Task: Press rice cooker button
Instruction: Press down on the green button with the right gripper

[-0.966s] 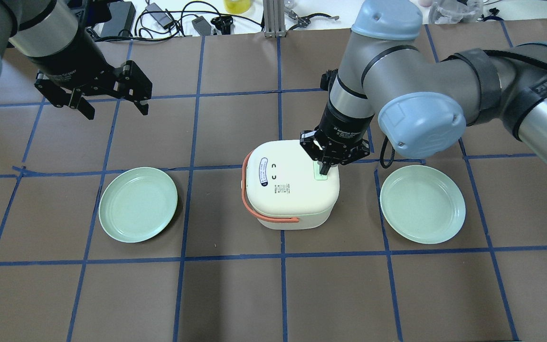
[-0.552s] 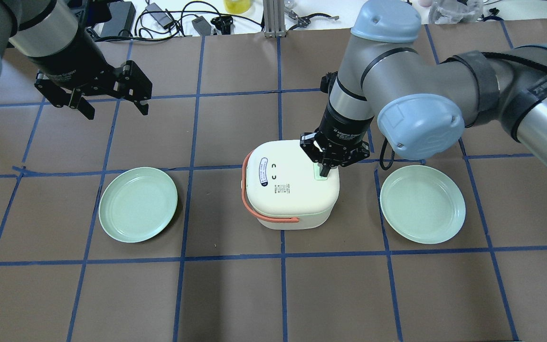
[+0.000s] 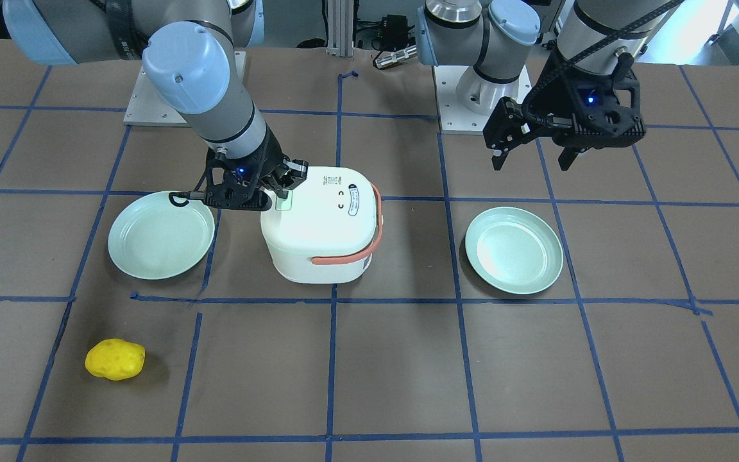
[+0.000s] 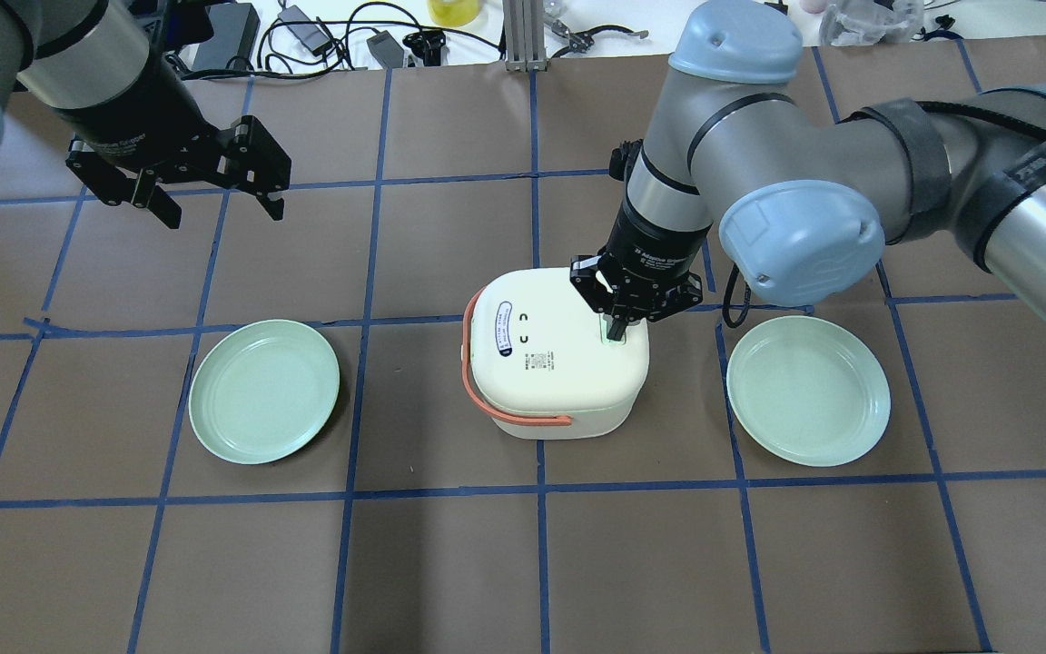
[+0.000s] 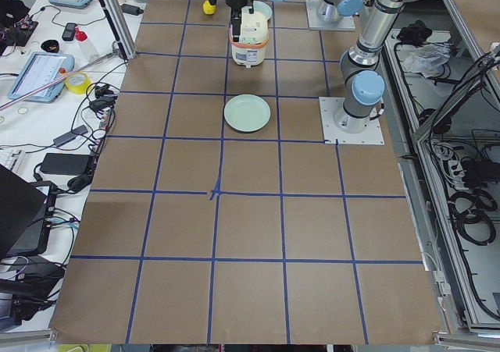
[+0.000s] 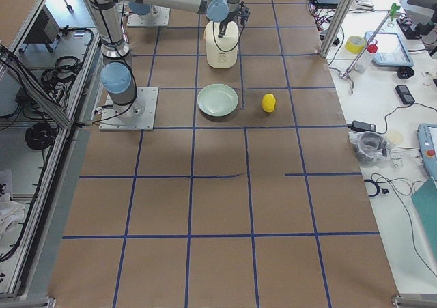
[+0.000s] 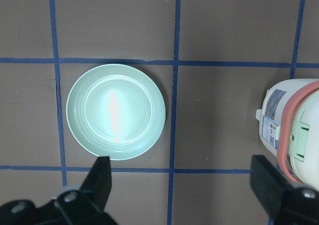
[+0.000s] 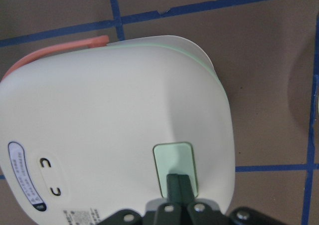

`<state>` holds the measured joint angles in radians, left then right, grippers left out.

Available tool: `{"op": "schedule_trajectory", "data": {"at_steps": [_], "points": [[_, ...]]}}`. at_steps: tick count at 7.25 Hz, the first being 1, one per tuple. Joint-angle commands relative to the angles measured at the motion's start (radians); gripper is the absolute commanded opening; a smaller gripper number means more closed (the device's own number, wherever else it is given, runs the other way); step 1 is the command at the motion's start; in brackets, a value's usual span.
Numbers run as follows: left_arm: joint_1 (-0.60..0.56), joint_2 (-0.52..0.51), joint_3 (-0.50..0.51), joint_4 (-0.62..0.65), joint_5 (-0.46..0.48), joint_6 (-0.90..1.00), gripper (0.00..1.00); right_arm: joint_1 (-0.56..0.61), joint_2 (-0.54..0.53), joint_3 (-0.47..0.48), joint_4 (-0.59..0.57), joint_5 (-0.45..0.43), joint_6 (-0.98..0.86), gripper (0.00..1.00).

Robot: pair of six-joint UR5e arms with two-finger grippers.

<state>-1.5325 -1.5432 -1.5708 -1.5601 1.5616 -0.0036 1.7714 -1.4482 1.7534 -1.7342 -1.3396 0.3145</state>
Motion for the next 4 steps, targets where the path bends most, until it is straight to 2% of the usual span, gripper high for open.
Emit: {"op": "schedule_trajectory", "data": {"at_steps": [1, 4], "points": [[0.0, 0.0, 0.0, 0.0, 0.0, 0.001, 1.0, 0.0, 0.0, 0.0, 0.002, 0.011, -0.002, 0.0], [0.0, 0.0, 0.0, 0.0, 0.0, 0.001, 1.0, 0.0, 0.0, 0.015, 0.001, 0.01, -0.005, 0.0]]}}
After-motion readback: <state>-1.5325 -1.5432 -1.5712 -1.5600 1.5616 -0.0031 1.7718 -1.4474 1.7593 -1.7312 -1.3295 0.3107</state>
